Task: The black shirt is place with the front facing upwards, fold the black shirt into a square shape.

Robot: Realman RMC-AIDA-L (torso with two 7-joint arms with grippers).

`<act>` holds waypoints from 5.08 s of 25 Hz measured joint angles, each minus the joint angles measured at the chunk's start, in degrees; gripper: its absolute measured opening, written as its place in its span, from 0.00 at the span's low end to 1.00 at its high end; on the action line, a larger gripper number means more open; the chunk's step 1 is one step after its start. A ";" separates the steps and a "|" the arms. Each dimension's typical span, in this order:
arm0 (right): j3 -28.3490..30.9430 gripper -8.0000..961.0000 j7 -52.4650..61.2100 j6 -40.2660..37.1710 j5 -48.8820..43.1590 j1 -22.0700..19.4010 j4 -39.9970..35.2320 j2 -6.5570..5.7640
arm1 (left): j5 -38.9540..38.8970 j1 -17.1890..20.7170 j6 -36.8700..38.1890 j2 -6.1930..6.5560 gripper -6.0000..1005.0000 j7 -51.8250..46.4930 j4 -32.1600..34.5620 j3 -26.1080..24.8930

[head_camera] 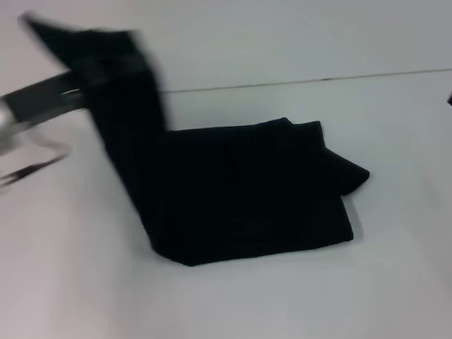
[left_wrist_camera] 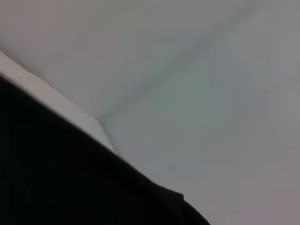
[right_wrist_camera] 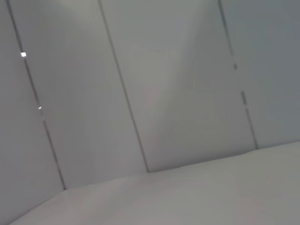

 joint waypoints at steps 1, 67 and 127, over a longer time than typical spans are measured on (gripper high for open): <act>0.26 0.94 0.00 -0.16 0.00 -0.48 0.00 0.01 | 0.01 -1.15 -0.89 -0.84 0.09 0.33 -0.15 1.65; -31.08 0.15 35.24 34.69 -20.16 13.88 -4.05 0.34 | -18.17 3.13 -26.42 -3.10 0.94 28.27 -24.81 29.43; -9.64 0.31 15.48 -12.72 -2.14 -1.41 -6.00 -0.77 | 6.71 -1.61 -22.57 7.80 0.89 -6.18 -16.86 29.40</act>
